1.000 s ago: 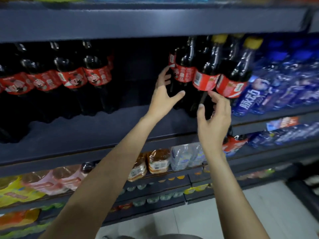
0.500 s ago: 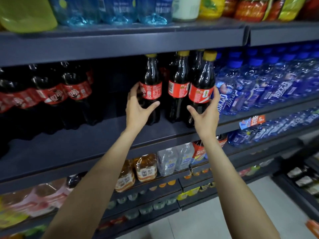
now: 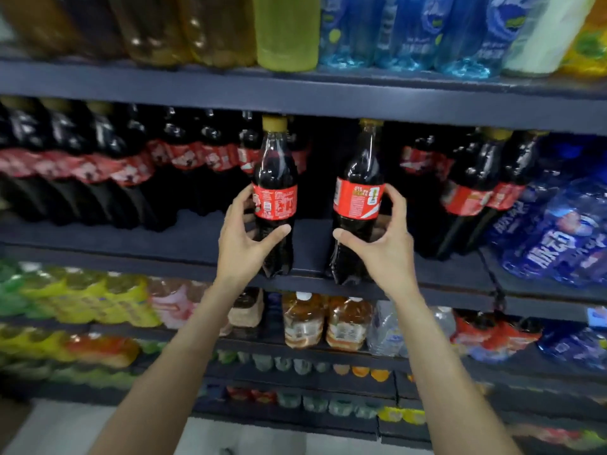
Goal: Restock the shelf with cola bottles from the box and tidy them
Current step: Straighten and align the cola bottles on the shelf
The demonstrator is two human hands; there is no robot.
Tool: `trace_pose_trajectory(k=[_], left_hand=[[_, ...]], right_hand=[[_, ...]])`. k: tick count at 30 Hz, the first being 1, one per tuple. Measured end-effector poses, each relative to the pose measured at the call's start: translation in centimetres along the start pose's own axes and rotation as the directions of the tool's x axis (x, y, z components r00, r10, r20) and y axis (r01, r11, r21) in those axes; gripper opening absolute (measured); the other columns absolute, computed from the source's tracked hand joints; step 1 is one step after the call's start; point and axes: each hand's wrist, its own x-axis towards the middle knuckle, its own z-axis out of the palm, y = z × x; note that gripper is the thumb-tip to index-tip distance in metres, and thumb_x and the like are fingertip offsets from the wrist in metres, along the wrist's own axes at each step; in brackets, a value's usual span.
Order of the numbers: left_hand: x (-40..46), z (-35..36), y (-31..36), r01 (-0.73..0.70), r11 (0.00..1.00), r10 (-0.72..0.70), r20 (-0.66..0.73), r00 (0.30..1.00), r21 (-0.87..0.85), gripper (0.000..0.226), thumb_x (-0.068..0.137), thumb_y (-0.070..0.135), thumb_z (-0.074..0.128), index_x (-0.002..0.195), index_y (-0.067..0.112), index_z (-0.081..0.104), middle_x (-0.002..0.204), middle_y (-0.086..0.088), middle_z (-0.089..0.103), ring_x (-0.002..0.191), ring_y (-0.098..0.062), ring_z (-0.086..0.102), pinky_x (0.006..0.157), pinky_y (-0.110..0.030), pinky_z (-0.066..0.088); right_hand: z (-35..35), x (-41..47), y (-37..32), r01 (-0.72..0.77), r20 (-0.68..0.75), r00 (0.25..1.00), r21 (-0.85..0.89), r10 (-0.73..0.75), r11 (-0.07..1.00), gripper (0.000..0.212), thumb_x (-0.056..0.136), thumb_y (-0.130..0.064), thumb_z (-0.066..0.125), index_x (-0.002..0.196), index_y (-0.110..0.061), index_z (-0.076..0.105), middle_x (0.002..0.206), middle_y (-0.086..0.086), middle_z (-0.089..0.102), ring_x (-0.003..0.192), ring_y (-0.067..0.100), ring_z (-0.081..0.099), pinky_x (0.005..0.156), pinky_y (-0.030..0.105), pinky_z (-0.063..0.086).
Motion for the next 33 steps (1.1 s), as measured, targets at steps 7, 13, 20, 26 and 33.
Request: trace_pose_trajectory(k=[7, 13, 20, 26, 33], left_hand=[[2.2, -7.1, -2.9, 0.089, 0.982, -0.013, -0.416, 0.909, 0.164, 0.08, 0.073, 0.03, 0.081, 0.139, 0.019, 0.037, 0.121, 0.009, 0.055, 0.11, -0.007, 0.053, 0.092, -0.019, 0.044], [5.2, -8.5, -4.4, 0.233, 0.942, -0.047, -0.59, 0.806, 0.243, 0.081, 0.064, 0.045, 0.084, 0.13, 0.027, 0.04, 0.123, 0.008, 0.054, 0.11, -0.015, 0.055, 0.078, -0.034, 0.05], [6.5, -8.8, -6.5, 0.164, 0.875, 0.077, -0.464, 0.882, 0.456, 0.084, 0.066, 0.058, 0.076, 0.134, 0.02, 0.043, 0.121, -0.003, 0.052, 0.11, -0.022, 0.055, 0.061, -0.038, 0.052], [6.3, -10.2, -6.7, 0.142, 0.831, 0.064, -0.346, 0.936, 0.537, 0.098, 0.07, 0.061, 0.072, 0.144, 0.01, 0.032, 0.113, -0.011, 0.064, 0.108, -0.031, 0.059, 0.071, -0.041, 0.049], [5.7, -11.8, -7.7, 0.026, 0.865, 0.063, -0.16, 0.985, 0.501, 0.103, 0.072, 0.045, 0.078, 0.15, 0.014, 0.018, 0.141, -0.004, 0.047, 0.126, -0.024, 0.048, 0.085, -0.042, 0.051]], right_hand=[[10.7, 2.1, -2.7, 0.01, 0.098, 0.995, -0.039, -0.006, 0.999, 0.099, 0.061, -0.04, 0.085, 0.139, -0.033, 0.023, 0.131, -0.004, 0.053, 0.119, 0.014, 0.051, 0.098, 0.039, 0.044], [17.9, 3.1, -4.4, -0.012, -0.004, 1.0, -0.152, 0.011, 0.988, 0.089, 0.062, -0.045, 0.084, 0.131, -0.02, 0.034, 0.129, 0.001, 0.05, 0.112, 0.023, 0.055, 0.081, 0.036, 0.044], [21.8, 3.3, -4.5, 0.041, -0.062, 0.996, -0.303, -0.063, 0.952, 0.093, 0.063, -0.056, 0.079, 0.132, -0.014, 0.032, 0.125, 0.006, 0.053, 0.109, 0.029, 0.058, 0.076, 0.041, 0.049], [21.6, 3.2, -4.0, 0.18, 0.086, 0.984, -0.375, -0.159, 0.909, 0.099, 0.075, -0.056, 0.068, 0.145, -0.01, 0.015, 0.129, 0.011, 0.053, 0.117, 0.027, 0.052, 0.077, 0.041, 0.049], [19.3, 3.2, -1.8, 0.123, 0.346, 0.931, -0.006, -0.113, 0.992, 0.105, 0.081, -0.006, 0.071, 0.149, -0.034, -0.004, 0.133, -0.016, 0.042, 0.118, -0.009, 0.043, 0.098, 0.018, 0.041]])
